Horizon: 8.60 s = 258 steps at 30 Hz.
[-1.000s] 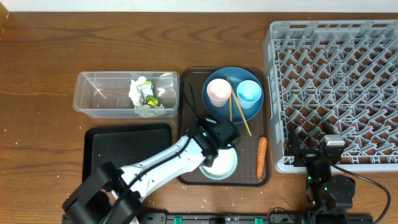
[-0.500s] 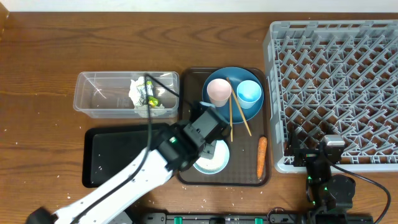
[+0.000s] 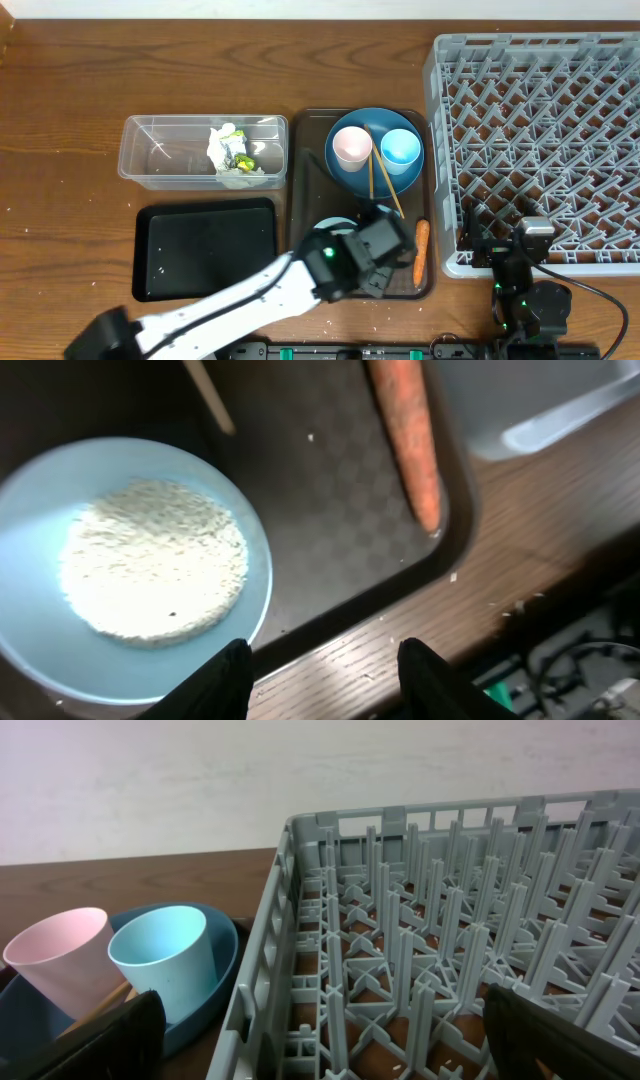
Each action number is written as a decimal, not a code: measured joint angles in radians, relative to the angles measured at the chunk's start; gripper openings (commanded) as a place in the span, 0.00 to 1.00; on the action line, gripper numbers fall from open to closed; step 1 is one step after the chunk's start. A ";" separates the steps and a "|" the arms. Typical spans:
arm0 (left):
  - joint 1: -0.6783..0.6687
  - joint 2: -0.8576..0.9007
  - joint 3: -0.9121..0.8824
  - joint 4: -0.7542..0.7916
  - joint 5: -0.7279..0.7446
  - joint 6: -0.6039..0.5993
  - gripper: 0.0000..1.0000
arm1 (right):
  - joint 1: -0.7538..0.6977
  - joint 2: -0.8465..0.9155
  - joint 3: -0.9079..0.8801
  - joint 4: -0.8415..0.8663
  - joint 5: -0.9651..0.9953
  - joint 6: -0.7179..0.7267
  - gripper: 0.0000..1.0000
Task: Sort waste into correct bins and load items into the dishwasher rack
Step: 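Grasp the rim of the light-blue rice bowl with the left gripper, then lift the bowl over the black tray and tip the rice out, then carry the empty bowl back and set it on the brown tray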
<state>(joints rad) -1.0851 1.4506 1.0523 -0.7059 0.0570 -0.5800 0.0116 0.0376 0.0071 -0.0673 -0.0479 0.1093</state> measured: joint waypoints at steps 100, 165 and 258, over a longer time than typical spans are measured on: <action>1.746 -0.152 -0.241 -0.402 1.063 0.864 0.06 | 0.000 0.001 0.000 0.000 0.000 0.000 0.99; 1.848 0.046 -0.251 -0.624 1.423 1.056 0.06 | 0.000 0.001 0.000 0.000 0.000 0.000 0.99; 0.182 -0.034 0.002 0.225 0.072 -0.049 0.49 | 0.000 0.001 0.000 0.000 0.000 0.000 0.99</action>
<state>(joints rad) -0.9035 1.4166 1.0538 -0.4808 0.1291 -0.6289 0.0116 0.0383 0.0071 -0.0673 -0.0479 0.1093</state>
